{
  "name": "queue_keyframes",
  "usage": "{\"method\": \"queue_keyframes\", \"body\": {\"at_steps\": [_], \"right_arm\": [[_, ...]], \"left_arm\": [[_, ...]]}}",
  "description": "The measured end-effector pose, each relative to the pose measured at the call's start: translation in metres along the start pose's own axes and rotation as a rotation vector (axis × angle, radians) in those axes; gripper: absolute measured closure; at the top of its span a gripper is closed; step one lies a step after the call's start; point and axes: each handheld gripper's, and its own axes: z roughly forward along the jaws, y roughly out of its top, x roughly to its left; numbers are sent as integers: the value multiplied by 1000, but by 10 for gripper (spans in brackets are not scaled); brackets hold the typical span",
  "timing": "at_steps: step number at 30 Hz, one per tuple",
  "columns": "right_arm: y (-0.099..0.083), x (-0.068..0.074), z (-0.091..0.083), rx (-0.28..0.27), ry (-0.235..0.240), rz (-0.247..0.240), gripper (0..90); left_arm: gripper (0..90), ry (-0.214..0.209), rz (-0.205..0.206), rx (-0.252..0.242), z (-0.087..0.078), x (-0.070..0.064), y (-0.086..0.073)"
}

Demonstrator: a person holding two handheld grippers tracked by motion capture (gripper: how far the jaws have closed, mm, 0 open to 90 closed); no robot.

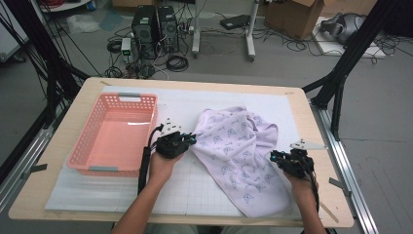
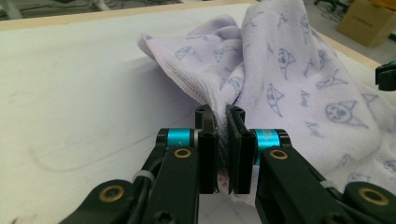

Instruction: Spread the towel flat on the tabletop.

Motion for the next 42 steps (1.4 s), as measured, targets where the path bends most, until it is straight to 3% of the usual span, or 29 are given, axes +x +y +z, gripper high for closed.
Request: {"method": "queue_keyframes", "body": {"at_steps": [1, 3, 7, 9, 10, 11, 13, 15, 18, 22, 27, 30, 31, 33, 35, 38, 40, 42], "right_arm": [[3, 1, 5, 9, 3, -10, 839], [8, 4, 15, 4, 58, -16, 795], [16, 14, 38, 77, 78, -51, 608], [17, 17, 47, 102, 83, -51, 643], [18, 17, 47, 99, 99, -60, 762], [18, 19, 44, 93, 114, -87, 821], [19, 21, 36, 72, 111, -114, 846], [19, 21, 19, 29, 90, -113, 851], [15, 20, -12, -1, 22, -136, 851], [5, 18, -54, 26, -66, -158, 851], [-21, 22, -82, 82, -86, -157, 851], [-37, 25, -85, 126, -8, -120, 837], [-41, 25, -84, 117, 20, -111, 828], [-41, 22, -85, 85, 31, -95, 756], [-33, 15, -86, 2, 30, -48, 639], [-16, 3, -79, -97, 34, -19, 556], [-5, -4, -64, -100, 19, -9, 536], [1, -9, -43, -57, 12, -8, 523]], "left_arm": [[840, -1, 2, -1, -1, 0, -1], [840, -7, 12, -3, -2, -2, -2], [840, -4, 17, 8, -1, -2, -5], [840, -4, 14, 9, -1, -1, -7], [840, -1, 10, 11, -2, -1, -8], [839, -4, 8, 11, -2, 0, -9], [838, -4, 10, 18, -3, 1, -11], [838, -6, 6, 19, -2, 1, -12], [838, -9, 8, 20, -2, 0, -12], [838, -19, 18, 42, 1, -3, -13], [837, -45, 36, 57, 1, -11, -23], [835, -50, 47, 73, 2, -14, -33], [831, -53, 49, 80, 3, -13, -35], [762, -48, 33, 74, 5, -12, -35], [621, -49, 20, 46, 4, -11, -34], [508, -34, 0, 31, 6, -8, -34], [497, -35, -5, 34, 6, -8, -34], [495, -39, -4, 30, 6, -8, -34]]}}
